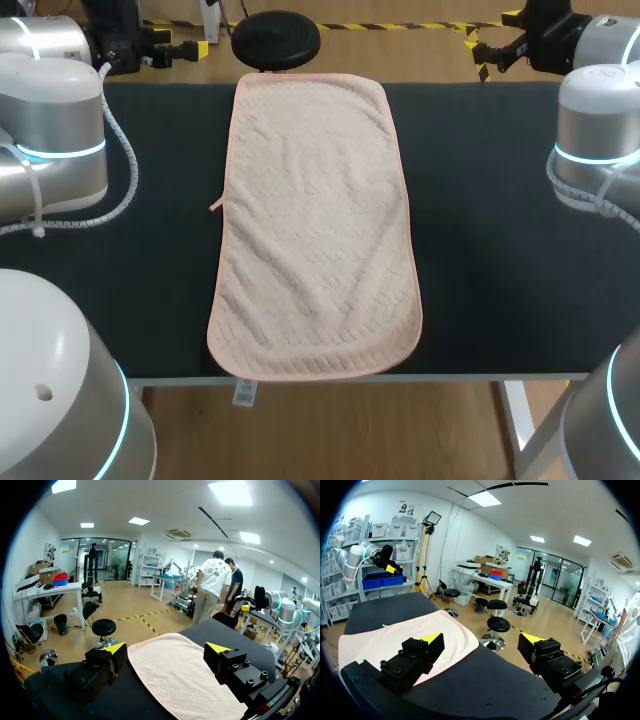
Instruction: Fold the towel
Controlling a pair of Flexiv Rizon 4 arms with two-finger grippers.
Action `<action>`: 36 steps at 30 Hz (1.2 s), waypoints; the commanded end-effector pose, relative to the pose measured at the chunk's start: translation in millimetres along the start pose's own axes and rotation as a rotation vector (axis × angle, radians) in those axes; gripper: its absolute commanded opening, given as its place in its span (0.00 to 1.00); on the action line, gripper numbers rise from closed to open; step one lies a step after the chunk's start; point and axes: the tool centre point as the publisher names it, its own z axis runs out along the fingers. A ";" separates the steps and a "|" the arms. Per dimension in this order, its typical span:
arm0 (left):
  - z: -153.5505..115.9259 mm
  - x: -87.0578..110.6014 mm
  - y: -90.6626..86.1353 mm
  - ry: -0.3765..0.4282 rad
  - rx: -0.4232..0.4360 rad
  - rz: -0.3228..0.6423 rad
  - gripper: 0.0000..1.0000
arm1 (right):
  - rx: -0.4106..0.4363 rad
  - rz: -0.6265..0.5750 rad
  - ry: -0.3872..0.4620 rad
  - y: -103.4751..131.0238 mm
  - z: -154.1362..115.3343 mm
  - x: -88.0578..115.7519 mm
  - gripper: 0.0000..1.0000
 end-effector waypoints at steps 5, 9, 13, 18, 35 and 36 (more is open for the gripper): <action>0.2 0.3 0.7 -0.002 0.002 0.000 1.00 | 0.001 0.000 0.001 0.2 0.1 -0.5 1.00; 1.7 -0.3 2.1 0.012 -0.005 0.003 1.00 | 0.001 0.000 0.001 0.2 0.1 -0.5 1.00; 1.5 0.6 2.8 0.046 0.017 0.047 1.00 | -0.007 -0.019 0.019 -0.8 -1.9 0.9 1.00; 6.6 3.8 1.8 0.069 -0.094 0.147 1.00 | 0.049 -0.158 0.078 -1.3 -1.6 4.7 1.00; 16.9 7.7 15.7 0.322 -0.682 0.732 1.00 | 0.325 -0.820 0.345 -16.1 1.1 20.2 1.00; 18.3 6.9 17.6 0.331 -0.707 0.763 1.00 | 0.339 -0.838 0.359 -17.9 1.7 22.4 1.00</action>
